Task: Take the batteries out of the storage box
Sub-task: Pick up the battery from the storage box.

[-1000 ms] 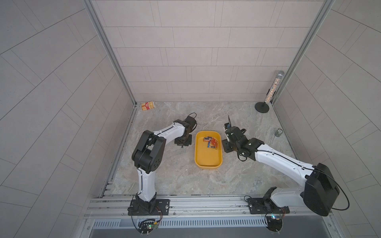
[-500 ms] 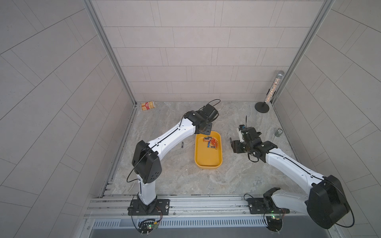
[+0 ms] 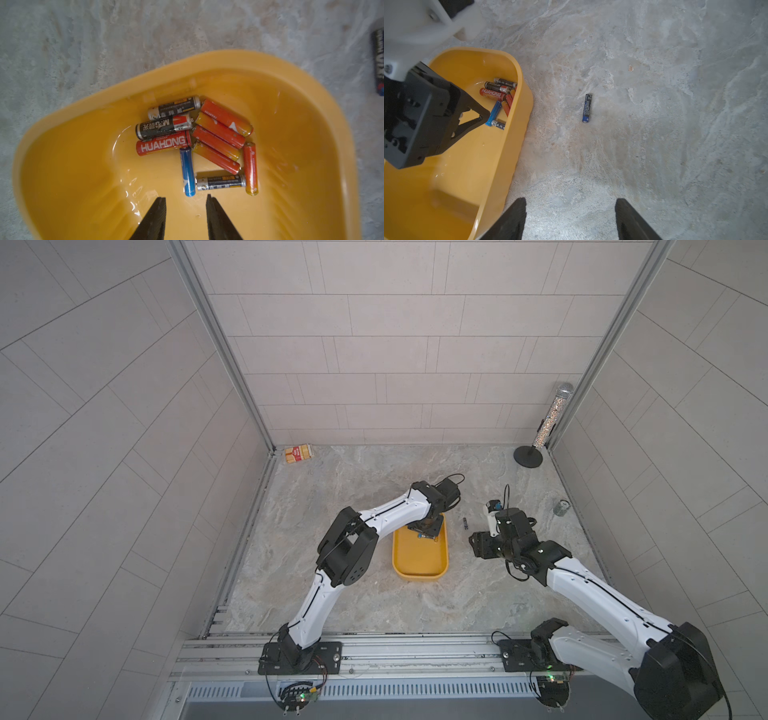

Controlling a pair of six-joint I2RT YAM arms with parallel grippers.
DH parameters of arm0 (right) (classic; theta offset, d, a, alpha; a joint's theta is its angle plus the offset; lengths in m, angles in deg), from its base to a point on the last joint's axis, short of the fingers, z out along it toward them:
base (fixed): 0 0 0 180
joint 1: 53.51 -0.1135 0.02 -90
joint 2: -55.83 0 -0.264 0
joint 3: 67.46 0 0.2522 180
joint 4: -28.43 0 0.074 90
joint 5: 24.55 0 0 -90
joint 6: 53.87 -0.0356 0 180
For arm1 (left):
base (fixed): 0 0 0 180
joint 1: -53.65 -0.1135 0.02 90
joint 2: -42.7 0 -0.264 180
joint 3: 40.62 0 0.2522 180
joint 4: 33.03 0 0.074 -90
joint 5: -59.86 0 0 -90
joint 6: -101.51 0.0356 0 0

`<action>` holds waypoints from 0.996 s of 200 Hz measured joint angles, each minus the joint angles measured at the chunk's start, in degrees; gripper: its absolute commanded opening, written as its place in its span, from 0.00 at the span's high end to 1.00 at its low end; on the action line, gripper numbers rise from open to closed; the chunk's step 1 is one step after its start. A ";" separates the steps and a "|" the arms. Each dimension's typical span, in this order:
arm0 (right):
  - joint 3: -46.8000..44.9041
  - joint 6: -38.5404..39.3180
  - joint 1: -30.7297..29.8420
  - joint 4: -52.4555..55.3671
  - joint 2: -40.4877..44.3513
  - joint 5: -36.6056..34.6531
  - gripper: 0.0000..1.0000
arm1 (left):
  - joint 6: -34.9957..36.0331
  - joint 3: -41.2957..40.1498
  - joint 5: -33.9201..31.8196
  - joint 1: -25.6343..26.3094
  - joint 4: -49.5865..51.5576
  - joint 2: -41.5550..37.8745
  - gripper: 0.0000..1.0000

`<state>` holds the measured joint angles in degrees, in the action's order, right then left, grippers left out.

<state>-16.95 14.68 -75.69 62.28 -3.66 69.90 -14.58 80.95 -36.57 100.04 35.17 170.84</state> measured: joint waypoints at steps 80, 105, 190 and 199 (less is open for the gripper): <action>-0.37 0.28 0.00 -0.37 0.17 -1.07 0.30 | 0.07 1.70 0.98 -0.63 -0.90 4.96 0.66; -0.37 0.42 0.00 -0.37 0.20 -1.38 0.30 | 0.13 1.75 0.90 -0.63 -1.03 5.03 0.70; -0.35 0.50 0.00 -0.22 0.96 -1.95 0.30 | 0.22 1.84 0.79 -0.61 -1.25 5.03 0.90; -0.35 0.63 0.00 -0.13 0.96 -1.95 0.30 | 0.22 1.81 0.52 -0.61 -0.96 4.70 0.90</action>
<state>-17.30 15.31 -75.69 62.15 -2.69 67.96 -14.36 82.76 -36.05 99.43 34.21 175.54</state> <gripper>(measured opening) 0.700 0.146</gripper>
